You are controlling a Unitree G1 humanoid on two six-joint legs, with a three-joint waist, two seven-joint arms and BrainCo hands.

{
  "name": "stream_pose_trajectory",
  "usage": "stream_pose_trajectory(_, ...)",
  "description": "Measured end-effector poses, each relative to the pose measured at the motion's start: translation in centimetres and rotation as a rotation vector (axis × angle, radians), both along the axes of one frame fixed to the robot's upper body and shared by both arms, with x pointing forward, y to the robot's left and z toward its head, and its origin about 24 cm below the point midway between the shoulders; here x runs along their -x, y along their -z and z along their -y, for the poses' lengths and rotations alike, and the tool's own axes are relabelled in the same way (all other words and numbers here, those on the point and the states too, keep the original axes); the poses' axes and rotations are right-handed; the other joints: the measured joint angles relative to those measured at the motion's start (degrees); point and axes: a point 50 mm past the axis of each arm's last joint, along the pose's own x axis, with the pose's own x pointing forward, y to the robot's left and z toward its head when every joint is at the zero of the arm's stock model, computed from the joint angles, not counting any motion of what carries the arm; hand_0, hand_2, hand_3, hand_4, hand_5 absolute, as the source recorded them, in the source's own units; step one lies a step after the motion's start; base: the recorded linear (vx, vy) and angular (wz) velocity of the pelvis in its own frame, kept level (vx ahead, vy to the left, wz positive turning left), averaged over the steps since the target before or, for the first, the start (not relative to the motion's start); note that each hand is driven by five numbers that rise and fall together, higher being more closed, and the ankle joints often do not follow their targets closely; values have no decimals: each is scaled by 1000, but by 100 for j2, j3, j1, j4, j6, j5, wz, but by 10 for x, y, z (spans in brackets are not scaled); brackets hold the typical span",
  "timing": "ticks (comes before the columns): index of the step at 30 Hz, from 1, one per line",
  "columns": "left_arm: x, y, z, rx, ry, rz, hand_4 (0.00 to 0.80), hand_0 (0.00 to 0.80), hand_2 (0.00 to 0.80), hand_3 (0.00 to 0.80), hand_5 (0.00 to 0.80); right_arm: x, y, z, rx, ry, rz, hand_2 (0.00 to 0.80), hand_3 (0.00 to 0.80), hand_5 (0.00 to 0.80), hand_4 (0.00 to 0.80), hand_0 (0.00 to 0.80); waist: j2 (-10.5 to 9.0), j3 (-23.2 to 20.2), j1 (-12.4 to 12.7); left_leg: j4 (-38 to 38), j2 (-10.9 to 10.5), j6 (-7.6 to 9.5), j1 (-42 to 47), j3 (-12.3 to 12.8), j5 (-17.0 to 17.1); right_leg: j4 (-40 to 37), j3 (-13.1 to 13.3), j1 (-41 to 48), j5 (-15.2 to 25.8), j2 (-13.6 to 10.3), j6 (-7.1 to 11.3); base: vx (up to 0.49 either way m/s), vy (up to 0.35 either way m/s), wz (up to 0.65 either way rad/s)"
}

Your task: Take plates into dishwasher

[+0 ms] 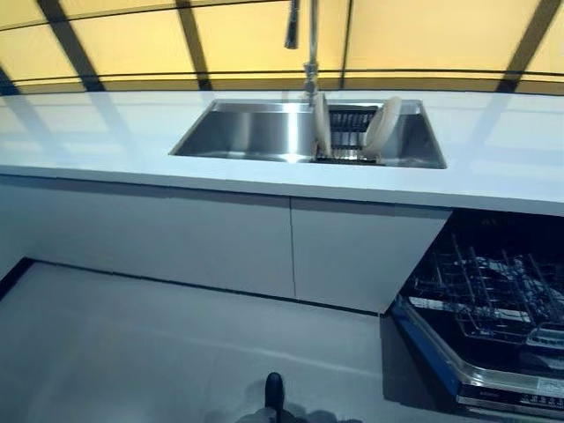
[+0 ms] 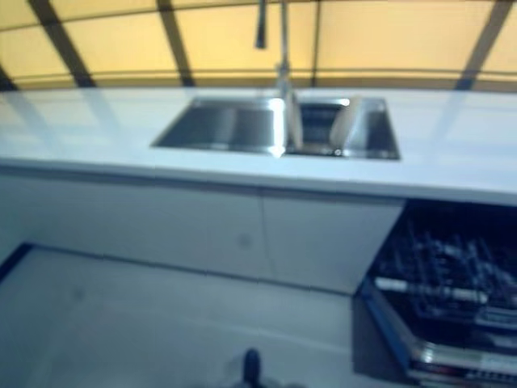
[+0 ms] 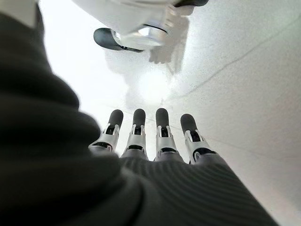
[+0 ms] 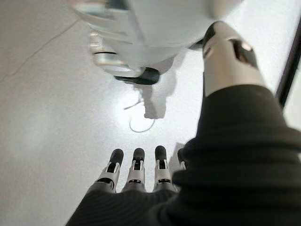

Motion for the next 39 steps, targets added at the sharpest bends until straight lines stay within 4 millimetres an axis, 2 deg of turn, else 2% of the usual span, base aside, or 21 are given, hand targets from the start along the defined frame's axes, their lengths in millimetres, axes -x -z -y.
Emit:
stream_pose_trajectory(2,-7,-2,0,1,7,33,0,0,0,0,0,9,2,-1,-2,-9,-23,0,0,0,0,0,-65,-31,-2,22,-40,292,176,279,204,174,42,91,-240,-96,170,289,2,-30)
stream_pose_trajectory(4,-10,-4,-6,-17,18,48,0,0,0,0,0,14,4,-6,-6,-31,-38,0,0,0,0,0,-240,-119,-1,-60,-158,551,329,391,443,342,16,137,-480,-238,292,253,1,-16)
stream_pose_trajectory(7,-28,-9,-12,-39,49,88,0,0,0,0,0,8,5,-13,-23,-29,-25,0,0,0,0,0,-491,-227,8,-121,-390,657,376,402,370,365,-119,179,-622,-478,411,264,23,7)
stream_pose_trajectory(10,-37,-11,-11,-41,52,102,0,0,0,0,0,-9,3,-22,-42,-21,13,0,0,0,0,0,-524,-255,14,-38,-462,715,403,416,174,471,-198,189,-661,-555,482,317,61,1)
stream_pose_trajectory(12,-37,-11,-11,-46,62,89,0,0,0,0,0,-12,4,-29,-54,-24,21,0,0,0,0,0,-491,-299,10,-58,-452,756,535,422,28,824,-220,135,-709,-550,567,192,95,-9)
stream_pose_trajectory(13,-34,-10,-11,-49,68,76,0,0,0,0,0,-12,4,-29,-53,-23,19,0,0,0,0,0,-433,-334,12,-164,-405,761,661,416,32,1194,-253,8,-736,-518,610,121,154,-12)
stream_pose_trajectory(14,-27,-8,-12,-53,77,56,0,0,0,0,0,-8,4,-27,-44,-19,12,0,0,0,0,0,-335,-419,10,-338,-328,770,838,428,38,2052,-289,-380,-746,-474,624,150,210,-17)
stream_pose_trajectory(15,-23,-8,-13,-58,92,42,0,0,0,0,0,-7,4,-23,-31,-17,13,0,0,0,0,0,-297,-458,2,-405,-357,806,916,467,21,3152,-350,-897,-738,-519,625,140,218,-16)
stream_pose_trajectory(16,-22,-8,-14,-66,114,31,0,0,0,0,0,-9,3,-21,-26,-7,32,0,0,0,0,0,-374,-493,-61,-405,-465,867,933,473,-5,4283,-304,-1524,-573,-629,613,102,128,-2)
stream_pose_trajectory(17,-20,-7,-15,-67,120,20,0,0,0,0,0,-12,2,-21,-27,-7,55,0,0,0,0,0,-374,-486,-149,-425,-541,942,956,436,9,5075,-271,-1983,-398,-733,609,184,-16,15)
stream_pose_trajectory(18,-20,-7,-12,-60,127,13,0,0,0,0,0,-19,-1,-17,-19,-8,89,0,0,0,0,0,-353,-479,-218,-447,-596,980,1032,426,-10,5367,-275,-2450,-608,-823,578,263,-115,15)
stream_pose_trajectory(19,-20,-6,-9,-51,130,14,0,0,0,0,0,-19,-2,-12,-5,-3,93,0,0,0,0,0,-209,-432,-270,-489,-532,984,1160,420,-39,4692,-331,-2550,-739,-772,658,299,-174,7)
stream_pose_trajectory(21,-21,-7,-11,-59,154,5,0,0,0,0,0,-14,-2,-9,8,4,86,0,0,0,0,0,-68,-403,-302,-510,-431,949,1332,402,-140,2680,-338,-2529,-645,-686,763,211,-181,-2)
stream_pose_trajectory(22,-24,-8,-13,-68,173,6,0,0,0,0,0,-12,-2,-9,7,9,89,0,0,0,0,0,-70,-401,-301,-483,-420,903,1396,377,-220,1773,-266,-2562,-399,-648,854,193,-198,11)
stream_pose_trajectory(24,-27,-9,-14,-73,200,5,0,0,0,0,0,-7,0,-9,-2,6,76,0,0,0,0,0,-145,-396,-336,-359,-438,872,1422,209,-368,945,-33,-2555,62,-581,931,219,-196,37)
stream_pose_trajectory(26,-21,-7,-11,-53,181,3,0,0,0,0,0,-1,1,-10,-6,-15,50,0,0,0,0,0,-225,-453,-307,-268,-429,795,1637,28,-556,1022,-65,-2360,354,-586,908,257,-201,50)
stream_pose_trajectory(28,-9,-3,-6,-38,176,-24,0,0,0,0,0,-5,0,-9,-13,-55,56,0,0,0,0,0,-299,-517,-278,-179,-395,665,1823,-117,-772,878,-150,-2065,763,-569,831,222,-173,35)
stream_pose_trajectory(29,-2,-1,-3,-26,174,-41,0,0,0,0,0,-8,-1,-7,-26,-86,57,0,0,0,0,0,-279,-537,-202,-137,-309,599,1901,-146,-880,704,-324,-1898,950,-532,682,197,-135,13)
stream_pose_trajectory(32,3,0,-1,-18,213,-60,0,0,0,0,0,-18,-5,-8,-126,-197,81,0,0,0,0,0,-242,-644,-15,-124,-27,400,2025,-144,-1083,254,-452,-1549,1254,-275,312,173,-115,13)
stream_pose_trajectory(35,1,-1,-5,-27,212,-56,0,0,0,0,0,-42,-16,-18,-251,-335,163,0,0,0,0,0,-227,-699,18,-197,133,305,2115,-116,-1138,-48,-498,-1319,1341,-95,186,79,-80,5)
stream_pose_trajectory(39,3,-3,-12,-49,227,-51,0,0,0,0,0,-91,-56,-33,-391,-549,361,0,0,0,0,0,-296,-742,-15,-327,188,296,2124,-49,-1143,-201,-495,-1297,1436,-23,78,45,-46,-2)
